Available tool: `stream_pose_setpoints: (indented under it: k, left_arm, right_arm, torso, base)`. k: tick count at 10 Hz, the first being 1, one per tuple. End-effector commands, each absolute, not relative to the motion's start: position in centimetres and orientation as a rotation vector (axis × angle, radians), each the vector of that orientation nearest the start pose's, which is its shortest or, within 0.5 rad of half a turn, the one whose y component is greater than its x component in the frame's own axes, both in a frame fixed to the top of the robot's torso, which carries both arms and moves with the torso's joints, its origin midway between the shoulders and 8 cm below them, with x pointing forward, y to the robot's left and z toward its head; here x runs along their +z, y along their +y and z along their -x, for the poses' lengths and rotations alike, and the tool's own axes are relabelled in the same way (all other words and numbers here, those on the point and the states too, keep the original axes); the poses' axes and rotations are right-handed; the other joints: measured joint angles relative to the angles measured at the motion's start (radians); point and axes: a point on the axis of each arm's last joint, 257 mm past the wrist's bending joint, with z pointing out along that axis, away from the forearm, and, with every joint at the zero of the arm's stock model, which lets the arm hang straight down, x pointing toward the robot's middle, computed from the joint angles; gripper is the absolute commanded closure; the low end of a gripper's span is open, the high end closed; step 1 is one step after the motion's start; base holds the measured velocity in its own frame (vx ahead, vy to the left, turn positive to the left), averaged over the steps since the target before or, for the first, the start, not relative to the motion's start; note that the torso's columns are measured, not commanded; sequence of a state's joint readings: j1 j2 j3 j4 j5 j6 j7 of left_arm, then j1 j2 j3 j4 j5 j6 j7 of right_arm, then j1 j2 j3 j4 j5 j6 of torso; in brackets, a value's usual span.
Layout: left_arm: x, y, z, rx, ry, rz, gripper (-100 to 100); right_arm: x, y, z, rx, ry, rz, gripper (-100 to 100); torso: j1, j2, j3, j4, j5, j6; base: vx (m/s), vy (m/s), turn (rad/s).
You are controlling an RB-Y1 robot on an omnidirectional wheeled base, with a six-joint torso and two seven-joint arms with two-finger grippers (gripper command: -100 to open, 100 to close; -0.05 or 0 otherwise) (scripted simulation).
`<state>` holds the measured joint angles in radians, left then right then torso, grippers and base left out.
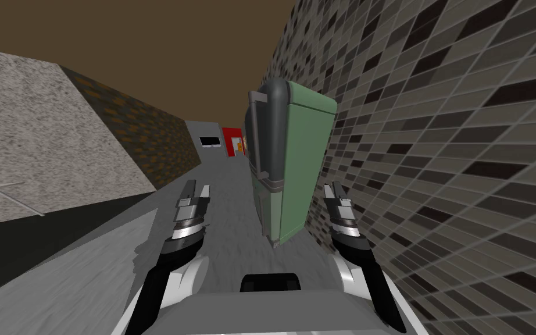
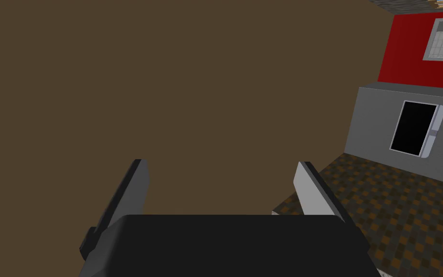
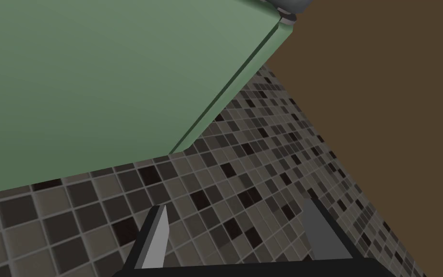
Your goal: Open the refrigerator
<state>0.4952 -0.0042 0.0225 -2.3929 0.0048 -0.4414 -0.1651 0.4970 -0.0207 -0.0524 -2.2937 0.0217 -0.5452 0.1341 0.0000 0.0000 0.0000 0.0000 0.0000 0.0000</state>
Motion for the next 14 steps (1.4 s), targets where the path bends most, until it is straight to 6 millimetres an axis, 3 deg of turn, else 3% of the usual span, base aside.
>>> stream_pose_setpoints:
  k: [1,9,10,11,14]
  left_arm:
    - [6.5,28.3,-32.8,-1.142,0.601,0.554,0]
    - [6.5,28.3,-32.8,-1.142,0.6,0.554,0]
    - [6.5,28.3,-32.8,-1.142,0.6,0.554,0]
    - [6.5,28.3,-32.8,-1.142,0.601,0.554,0]
    - [6.5,28.3,-32.8,-1.142,0.601,0.554,0]
  right_arm:
    - [4.1,-28.8,-33.1,1.126,0.625,-0.522,0]
    - [4.1,-28.8,-33.1,1.126,0.625,-0.522,0]
    - [4.4,-28.5,-33.0,1.096,0.664,-0.467,-100]
    - [4.5,-28.4,-32.9,1.075,0.681,-0.439,-100]
    - [5.4,-28.2,-32.4,0.952,0.743,-0.314,-100]
  torso:
    - [0.0,0.04,-0.082,0.041,0.0,0.0]
    - [0.0,0.618,-1.234,0.617,0.0,0.0]
    - [0.0,0.691,-1.382,0.691,0.0,0.0]
    - [0.001,0.724,-1.452,0.724,0.0,0.0]
    - [0.001,0.737,-1.476,0.737,0.0,0.0]
  base:
    - [0.0,0.0,0.0]
    - [0.0,0.0,0.0]
    - [0.027,0.019,-0.019]
    - [0.042,0.037,-0.036]
    - [0.053,0.061,-0.038]
